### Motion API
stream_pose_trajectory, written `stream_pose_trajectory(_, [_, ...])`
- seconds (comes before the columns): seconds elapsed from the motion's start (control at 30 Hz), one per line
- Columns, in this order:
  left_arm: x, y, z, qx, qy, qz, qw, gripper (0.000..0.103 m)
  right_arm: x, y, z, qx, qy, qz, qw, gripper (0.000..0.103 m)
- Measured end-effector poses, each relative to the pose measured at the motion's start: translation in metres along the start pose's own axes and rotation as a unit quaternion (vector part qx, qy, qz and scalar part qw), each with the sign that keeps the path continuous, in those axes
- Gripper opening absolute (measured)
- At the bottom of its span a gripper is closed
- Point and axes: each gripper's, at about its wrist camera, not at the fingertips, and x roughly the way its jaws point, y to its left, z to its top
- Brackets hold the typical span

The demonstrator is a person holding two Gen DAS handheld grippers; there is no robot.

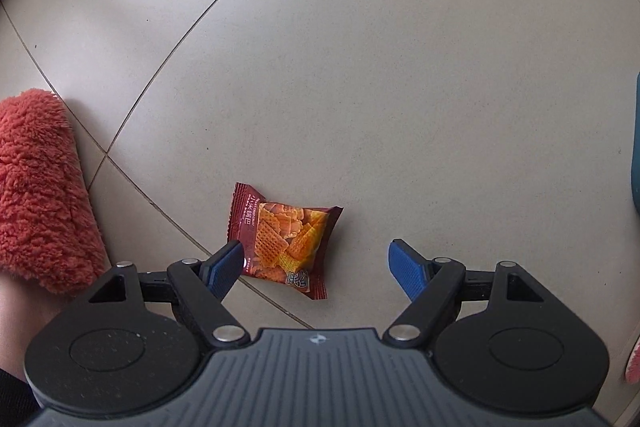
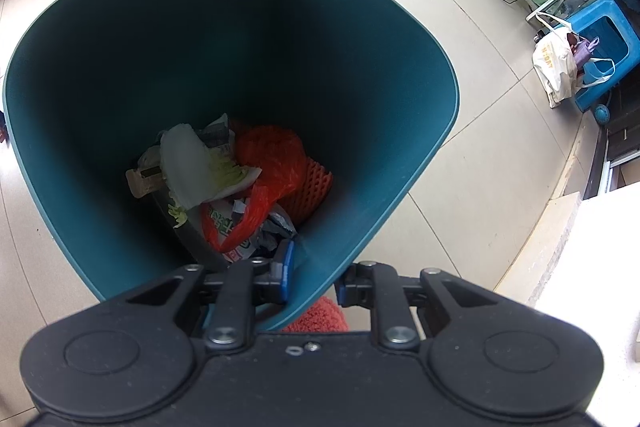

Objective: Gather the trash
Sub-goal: 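Lower the left gripper to the orange chip packet and grasp it, then carry the orange chip packet into the teal bin with the left gripper and release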

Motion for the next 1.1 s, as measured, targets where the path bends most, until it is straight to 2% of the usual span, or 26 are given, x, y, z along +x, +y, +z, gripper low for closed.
stream_pose_trajectory(0.2, [0.015,0.01,0.001,-0.01,0.004,0.013,0.9999,0.079,0.001,0.001,0.001,-0.002,0.003,0.0,1.0,0.02])
stream_pose_trajectory(0.37, [0.016,0.015,0.007,-0.025,-0.003,0.001,0.9997,0.08,0.001,0.001,0.002,-0.003,0.005,-0.001,1.0,0.02])
stream_pose_trajectory(0.4, [0.015,0.015,0.007,-0.03,-0.003,-0.001,0.9996,0.077,0.001,0.001,0.001,-0.003,0.005,-0.002,1.0,0.02])
stream_pose_trajectory(0.5, [0.013,0.016,0.006,-0.028,-0.013,-0.003,0.9995,0.057,0.002,0.001,0.002,-0.002,0.005,-0.002,1.0,0.02])
stream_pose_trajectory(0.63, [0.008,0.01,0.004,-0.019,-0.013,0.013,0.9996,0.041,0.002,0.001,0.001,-0.002,0.003,-0.001,1.0,0.02])
stream_pose_trajectory(0.8, [-0.008,-0.007,0.0,-0.015,-0.024,0.025,0.9993,0.034,0.001,0.001,0.0,-0.001,-0.001,-0.001,1.0,0.02])
stream_pose_trajectory(0.83, [-0.012,-0.01,0.0,-0.015,-0.023,0.021,0.9994,0.022,0.0,0.001,-0.001,-0.001,-0.001,-0.001,1.0,0.02])
stream_pose_trajectory(1.1, [-0.05,-0.033,0.001,-0.009,-0.049,0.011,0.9987,0.017,-0.001,0.0,-0.002,0.002,-0.004,-0.001,1.0,0.02])
